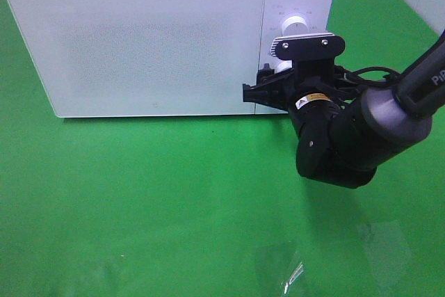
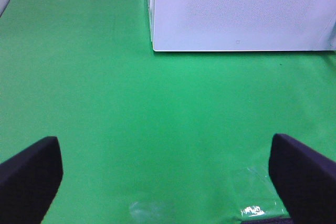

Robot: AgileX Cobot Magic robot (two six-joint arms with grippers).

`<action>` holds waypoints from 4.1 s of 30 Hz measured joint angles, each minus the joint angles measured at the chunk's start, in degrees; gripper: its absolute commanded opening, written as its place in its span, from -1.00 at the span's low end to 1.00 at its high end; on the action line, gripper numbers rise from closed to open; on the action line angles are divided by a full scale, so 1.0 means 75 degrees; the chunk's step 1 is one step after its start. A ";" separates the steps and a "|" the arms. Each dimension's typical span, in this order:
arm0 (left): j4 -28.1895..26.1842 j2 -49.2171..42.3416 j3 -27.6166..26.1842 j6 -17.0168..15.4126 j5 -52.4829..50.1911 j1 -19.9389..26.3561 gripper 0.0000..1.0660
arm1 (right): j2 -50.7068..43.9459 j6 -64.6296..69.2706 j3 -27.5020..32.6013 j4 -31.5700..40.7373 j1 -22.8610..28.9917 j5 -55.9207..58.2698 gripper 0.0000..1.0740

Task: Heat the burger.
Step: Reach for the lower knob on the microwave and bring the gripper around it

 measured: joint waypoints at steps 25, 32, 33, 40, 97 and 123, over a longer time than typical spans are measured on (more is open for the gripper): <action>0.0031 0.0000 0.0000 0.0000 0.0000 0.0000 0.89 | 0.0130 -0.0015 -0.0229 0.0099 0.0000 0.0336 0.16; 0.0031 0.0000 0.0000 0.0000 0.0000 0.0000 0.89 | 0.0099 -0.0015 -0.0229 0.0099 0.0000 0.0328 0.16; 0.0031 0.0000 0.0000 0.0000 0.0000 0.0000 0.89 | 0.0099 -0.0015 -0.0229 0.0099 0.0000 0.0328 0.16; 0.0038 0.0000 0.0000 0.0000 0.0000 0.0000 0.89 | 0.0053 -0.0038 -0.0229 0.0153 0.0008 0.0298 -0.40; 0.0046 0.0000 0.0000 0.0000 0.0000 0.0000 0.89 | 0.0053 1.2697 -0.0084 -0.0252 -0.0038 0.0160 -0.96; 0.0046 0.0000 0.0000 0.0000 0.0000 0.0000 0.89 | 0.0053 1.2575 -0.0053 -0.0244 -0.0061 0.0153 -0.48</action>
